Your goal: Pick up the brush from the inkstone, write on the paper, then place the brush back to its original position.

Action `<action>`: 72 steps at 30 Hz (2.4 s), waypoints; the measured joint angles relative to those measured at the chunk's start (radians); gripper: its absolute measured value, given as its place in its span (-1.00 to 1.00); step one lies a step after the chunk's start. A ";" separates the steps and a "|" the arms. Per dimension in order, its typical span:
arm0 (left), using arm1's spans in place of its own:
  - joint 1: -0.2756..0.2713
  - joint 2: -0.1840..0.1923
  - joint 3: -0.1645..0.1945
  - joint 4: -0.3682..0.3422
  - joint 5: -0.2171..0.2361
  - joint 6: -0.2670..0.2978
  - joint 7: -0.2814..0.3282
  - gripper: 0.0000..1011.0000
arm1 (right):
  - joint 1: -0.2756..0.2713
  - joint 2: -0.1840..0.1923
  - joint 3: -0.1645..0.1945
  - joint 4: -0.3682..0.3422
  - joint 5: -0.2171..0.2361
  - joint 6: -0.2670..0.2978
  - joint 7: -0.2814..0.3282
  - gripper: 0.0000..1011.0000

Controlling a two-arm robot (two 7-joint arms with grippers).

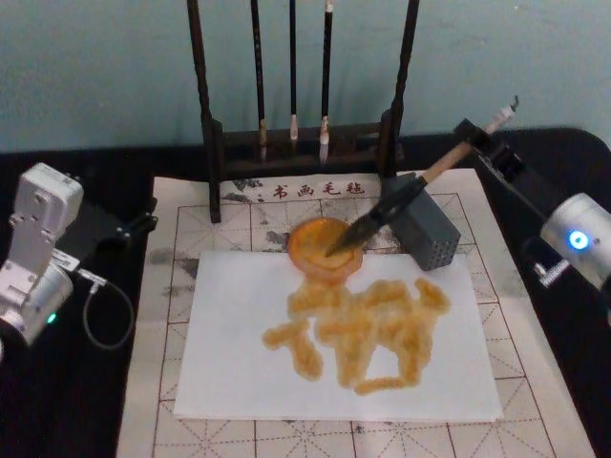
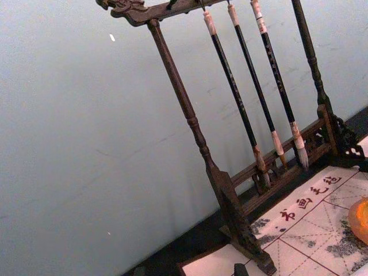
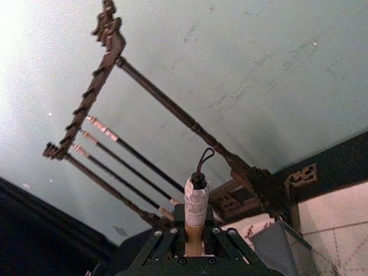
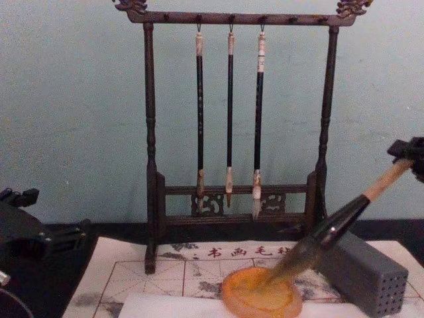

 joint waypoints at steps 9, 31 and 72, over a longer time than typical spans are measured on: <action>0.000 0.000 0.000 0.000 0.000 0.000 0.000 0.98 | -0.090 0.098 0.002 -0.102 -0.008 -0.039 0.058 -0.63; 0.000 0.000 0.000 0.000 0.000 0.000 0.000 0.98 | -0.180 0.297 -0.035 -0.191 -0.113 -0.181 0.266 -0.63; 0.000 0.000 0.000 0.000 0.000 0.000 0.000 0.98 | -0.330 0.362 0.076 -0.276 -0.435 -0.383 0.247 -0.63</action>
